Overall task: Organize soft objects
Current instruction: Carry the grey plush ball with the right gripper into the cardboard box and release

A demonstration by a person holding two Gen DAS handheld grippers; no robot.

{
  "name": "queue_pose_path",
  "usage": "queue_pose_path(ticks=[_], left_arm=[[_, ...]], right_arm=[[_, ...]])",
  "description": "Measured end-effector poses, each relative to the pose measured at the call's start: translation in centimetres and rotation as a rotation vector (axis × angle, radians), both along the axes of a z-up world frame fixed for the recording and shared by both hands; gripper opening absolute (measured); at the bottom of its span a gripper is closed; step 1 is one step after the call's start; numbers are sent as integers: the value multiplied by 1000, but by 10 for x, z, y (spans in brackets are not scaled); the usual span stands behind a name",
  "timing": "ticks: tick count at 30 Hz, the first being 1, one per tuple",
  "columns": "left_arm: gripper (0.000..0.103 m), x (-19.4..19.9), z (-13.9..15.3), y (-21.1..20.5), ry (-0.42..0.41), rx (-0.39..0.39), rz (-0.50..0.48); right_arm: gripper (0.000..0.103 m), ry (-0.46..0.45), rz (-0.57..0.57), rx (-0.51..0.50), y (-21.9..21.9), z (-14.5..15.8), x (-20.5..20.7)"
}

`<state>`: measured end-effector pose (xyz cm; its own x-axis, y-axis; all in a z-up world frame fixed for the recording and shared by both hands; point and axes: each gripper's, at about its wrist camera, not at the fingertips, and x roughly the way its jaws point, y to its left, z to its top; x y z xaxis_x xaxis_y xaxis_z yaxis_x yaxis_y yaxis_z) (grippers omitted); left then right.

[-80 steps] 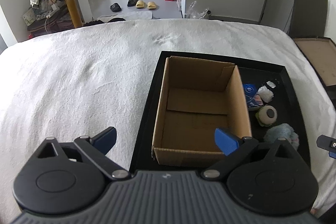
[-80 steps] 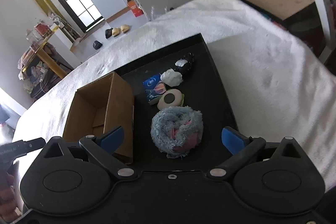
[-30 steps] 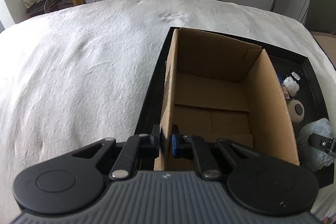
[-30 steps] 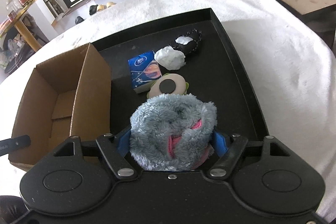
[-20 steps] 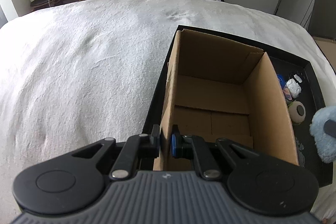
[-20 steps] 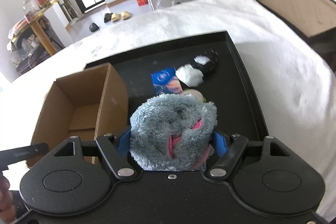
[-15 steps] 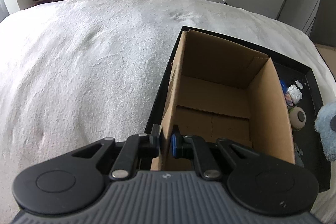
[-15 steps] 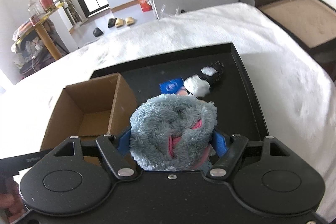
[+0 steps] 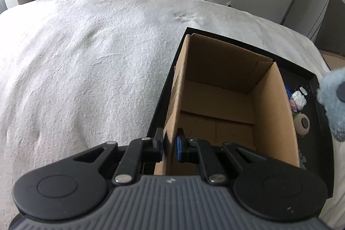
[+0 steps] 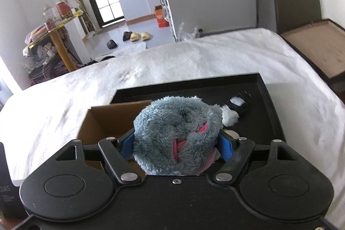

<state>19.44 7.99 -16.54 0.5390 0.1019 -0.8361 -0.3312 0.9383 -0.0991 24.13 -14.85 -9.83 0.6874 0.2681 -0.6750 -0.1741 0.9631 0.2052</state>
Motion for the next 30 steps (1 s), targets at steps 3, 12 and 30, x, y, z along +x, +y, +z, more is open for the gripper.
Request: queue_pose_path(ticks=[3,12,30], left_arm=[[10,0,0,3,-5,-13,-3],[10,1,-1,7,-13,-39,-5],[12,15,-1,19,-39,-108,2]], right_arm=[[74,-34,36,5,12,4,0],[74,-62,106,39,43,2,4],[75,37,128,102,87,-14,20]])
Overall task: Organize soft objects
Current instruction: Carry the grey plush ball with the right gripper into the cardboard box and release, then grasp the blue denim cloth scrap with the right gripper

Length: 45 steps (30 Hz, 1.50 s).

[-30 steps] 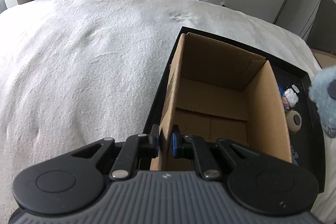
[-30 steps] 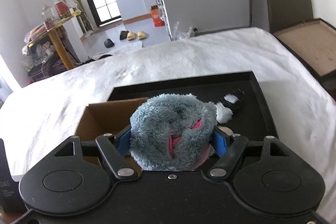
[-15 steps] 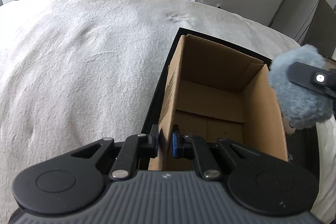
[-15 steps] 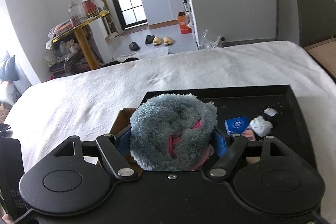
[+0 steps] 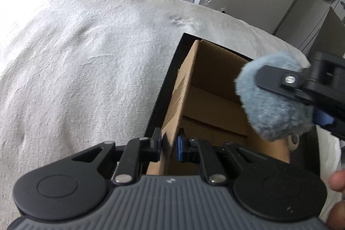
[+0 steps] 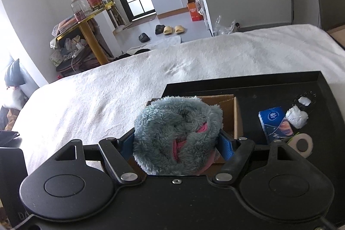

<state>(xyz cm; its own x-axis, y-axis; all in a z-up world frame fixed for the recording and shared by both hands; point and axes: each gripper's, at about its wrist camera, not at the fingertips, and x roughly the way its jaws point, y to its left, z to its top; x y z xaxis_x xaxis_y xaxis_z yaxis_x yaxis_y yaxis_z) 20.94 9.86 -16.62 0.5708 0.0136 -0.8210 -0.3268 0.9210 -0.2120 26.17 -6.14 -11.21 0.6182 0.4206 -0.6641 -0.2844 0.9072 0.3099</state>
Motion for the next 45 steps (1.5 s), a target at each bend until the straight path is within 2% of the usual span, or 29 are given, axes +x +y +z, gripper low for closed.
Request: queue_pose_path(ticks=[4,6,10,14,20,32,45], left_arm=[[13,-1,3,-1,26,6,-22],[15,-2,3,0,43,-3,-20],[26,-5,4,-2,52,3,-17],[46,-10,10,-7,51,36,-8],[61,-17,20,-19,39,86,-25],[69,-26,28,-41,50,181,-25],[70,-16,23,-52,88,284,-9]], right_arm=[[80,34,-7,17,5,-1,4],[90,51,-8,36,6,-1,4],[92,63,-26,55,-2,0,0],[92,60,-51,55,-15,3,-3],[92,56,-110,53,-47,7,-17],[92,79,-221,30,-109,-7,-38],[92,217,-338,70,-158,-65,-36]])
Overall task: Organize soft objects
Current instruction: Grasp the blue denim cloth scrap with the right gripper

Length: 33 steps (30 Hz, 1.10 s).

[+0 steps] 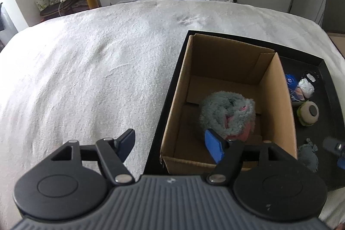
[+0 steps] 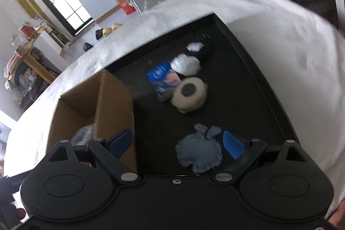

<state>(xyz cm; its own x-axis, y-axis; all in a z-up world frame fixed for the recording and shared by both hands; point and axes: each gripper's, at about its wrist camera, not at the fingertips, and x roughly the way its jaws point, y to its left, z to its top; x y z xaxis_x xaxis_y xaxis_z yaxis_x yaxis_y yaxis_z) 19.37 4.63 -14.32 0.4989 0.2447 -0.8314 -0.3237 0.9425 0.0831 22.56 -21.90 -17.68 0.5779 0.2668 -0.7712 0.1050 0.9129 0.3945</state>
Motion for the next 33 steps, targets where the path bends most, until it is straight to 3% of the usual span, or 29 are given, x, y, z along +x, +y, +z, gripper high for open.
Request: queue_pose_path(ticks=[7,24,28,30,33], left_arm=[[70,7,-8,-10,32,50,-3],[70,20,-8,-7,43,119,33],[70,19,-7,-5,44,125,38],[70,19,-7,-5,42,124,37],[70,17,-5,-5,37,121,33]], right_arm=[[92,36,-6,-53,-3,-27,1],[87,43,74,-212,21,-56,12],[70,20,103,-299,30,-57,11],[49,8,119,-334,33,-55,9],[41,6,121,-310,30,-51,8]])
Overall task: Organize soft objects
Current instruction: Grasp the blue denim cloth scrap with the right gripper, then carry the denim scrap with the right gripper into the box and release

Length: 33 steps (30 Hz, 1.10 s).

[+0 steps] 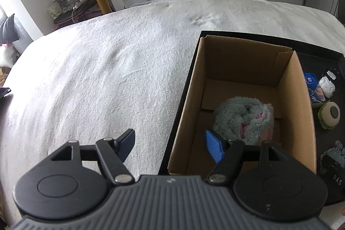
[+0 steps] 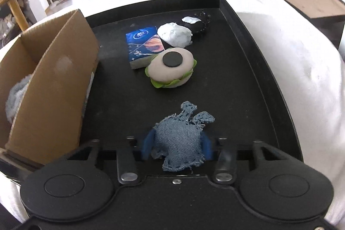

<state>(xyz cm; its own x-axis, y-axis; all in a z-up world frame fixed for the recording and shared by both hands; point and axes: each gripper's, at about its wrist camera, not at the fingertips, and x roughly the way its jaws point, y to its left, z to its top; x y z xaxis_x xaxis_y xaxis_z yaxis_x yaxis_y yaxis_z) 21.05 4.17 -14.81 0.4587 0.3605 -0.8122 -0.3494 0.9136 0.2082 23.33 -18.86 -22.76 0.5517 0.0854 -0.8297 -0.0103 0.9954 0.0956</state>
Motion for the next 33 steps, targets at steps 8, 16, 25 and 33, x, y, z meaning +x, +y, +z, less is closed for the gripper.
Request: queue_pose_path(ticks=[8,16,25,33], left_arm=[[70,-7,2,1,-7,-18,-14],[70,-12,3,2,-17,-40,-37],[70,-16,4,12,-36,-74,-37],[70,-18,4,21,-59,-113,-36]], right_arm=[[40,-16,-13,77,-10,17,-4],[41,-59,1,64,-6,36,-9],[41,-73,-24,147,-10,60,-4],[41,-112,-18,138,-1,78,2]])
